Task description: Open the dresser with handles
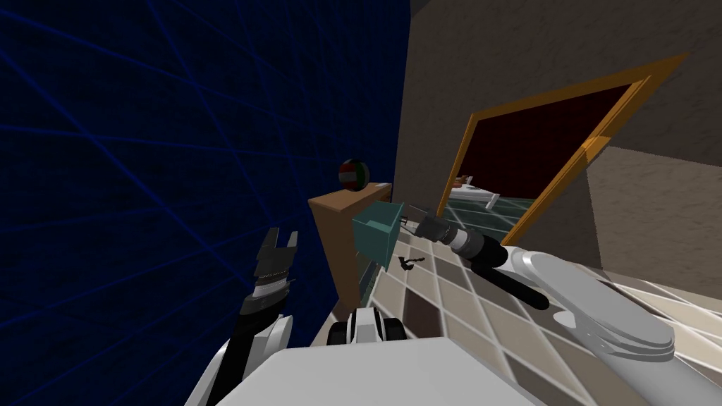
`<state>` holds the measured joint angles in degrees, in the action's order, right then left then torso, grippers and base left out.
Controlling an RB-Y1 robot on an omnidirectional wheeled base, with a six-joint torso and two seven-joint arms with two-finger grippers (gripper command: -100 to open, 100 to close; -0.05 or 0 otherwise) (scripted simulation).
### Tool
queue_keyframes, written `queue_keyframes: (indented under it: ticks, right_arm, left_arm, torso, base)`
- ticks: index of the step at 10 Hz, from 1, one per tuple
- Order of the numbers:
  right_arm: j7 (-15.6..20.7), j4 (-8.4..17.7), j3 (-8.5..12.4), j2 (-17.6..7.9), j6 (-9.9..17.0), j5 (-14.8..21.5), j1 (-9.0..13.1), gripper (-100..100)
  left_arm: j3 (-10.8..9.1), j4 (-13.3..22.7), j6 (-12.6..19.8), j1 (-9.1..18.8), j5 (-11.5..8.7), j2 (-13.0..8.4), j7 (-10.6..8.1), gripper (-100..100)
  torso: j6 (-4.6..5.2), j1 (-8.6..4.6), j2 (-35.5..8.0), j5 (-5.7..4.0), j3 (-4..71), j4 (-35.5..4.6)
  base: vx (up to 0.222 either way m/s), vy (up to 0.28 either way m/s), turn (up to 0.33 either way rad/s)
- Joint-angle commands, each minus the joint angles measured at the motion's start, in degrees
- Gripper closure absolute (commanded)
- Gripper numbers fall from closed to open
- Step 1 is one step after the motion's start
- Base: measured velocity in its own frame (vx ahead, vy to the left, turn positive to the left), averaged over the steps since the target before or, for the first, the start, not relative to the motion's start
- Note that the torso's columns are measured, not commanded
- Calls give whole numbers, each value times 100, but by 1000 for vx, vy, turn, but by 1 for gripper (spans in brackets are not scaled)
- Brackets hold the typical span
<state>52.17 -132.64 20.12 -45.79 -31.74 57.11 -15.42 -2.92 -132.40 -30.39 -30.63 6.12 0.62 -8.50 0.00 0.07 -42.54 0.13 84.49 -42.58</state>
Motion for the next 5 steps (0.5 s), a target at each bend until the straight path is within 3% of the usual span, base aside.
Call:
queue_keyframes:
  ticks: [1, 5]
  right_arm:
    - [4, 8, -5, 0, -3, 4, -7, 0]
    - [7, 30, -9, -1, -1, 13, -19, 0]
  left_arm:
    - [0, 0, 0, 0, 0, 0, 0, 0]
    - [0, 0, 0, 0, 0, 0, 0, 0]
  torso:
    - [0, 0, 2, -5, -3, 9]
    - [0, 0, 13, -9, 0, 22]
  base:
    - [0, 0, 0]
    - [0, 0, 0]
